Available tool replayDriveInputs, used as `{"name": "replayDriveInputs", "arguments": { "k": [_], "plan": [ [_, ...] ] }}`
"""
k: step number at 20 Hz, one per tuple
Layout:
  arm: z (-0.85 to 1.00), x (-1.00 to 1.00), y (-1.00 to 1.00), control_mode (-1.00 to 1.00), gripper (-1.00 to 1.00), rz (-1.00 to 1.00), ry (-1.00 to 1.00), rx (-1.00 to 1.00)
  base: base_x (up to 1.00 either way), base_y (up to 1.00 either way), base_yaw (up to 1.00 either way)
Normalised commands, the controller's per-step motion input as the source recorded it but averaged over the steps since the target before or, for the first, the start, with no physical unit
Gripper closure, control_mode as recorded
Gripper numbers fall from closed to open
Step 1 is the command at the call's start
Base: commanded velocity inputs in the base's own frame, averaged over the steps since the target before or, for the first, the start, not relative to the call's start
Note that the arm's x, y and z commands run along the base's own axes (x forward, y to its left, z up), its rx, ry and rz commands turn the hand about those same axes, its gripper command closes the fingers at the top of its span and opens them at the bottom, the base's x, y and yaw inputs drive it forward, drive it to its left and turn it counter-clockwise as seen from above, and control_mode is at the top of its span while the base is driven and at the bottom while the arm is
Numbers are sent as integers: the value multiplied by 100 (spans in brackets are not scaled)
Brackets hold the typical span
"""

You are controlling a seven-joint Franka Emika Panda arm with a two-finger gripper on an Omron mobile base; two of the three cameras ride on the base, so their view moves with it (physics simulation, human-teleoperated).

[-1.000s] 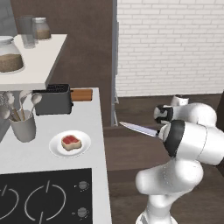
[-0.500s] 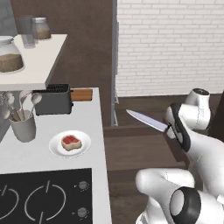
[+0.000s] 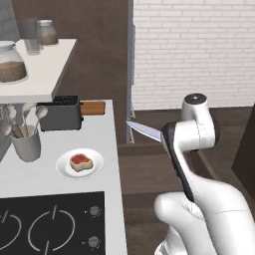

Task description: Pick up the knife from the drawer and place it on the cutting board. Then place the meat from the plate to the cutting board.

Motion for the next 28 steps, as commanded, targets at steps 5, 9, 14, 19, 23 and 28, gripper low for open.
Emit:
{"name": "replayDriveInputs", "arguments": {
  "k": [5,9,14,19,23,28],
  "plan": [
    [0,0,38,-100,100,-1,2,-10,0,0,0],
    [0,-3,0,-100,100,0,0,0,0,0,0],
    [-14,-48,-12,100,100,0,1,-1,-20,-12,0],
    [0,0,0,100,100,0,0,0,-61,-84,1],
    [0,0,0,100,100,0,0,0,25,-100,0],
    [0,0,0,100,100,0,0,0,81,-98,3]
  ]
}}
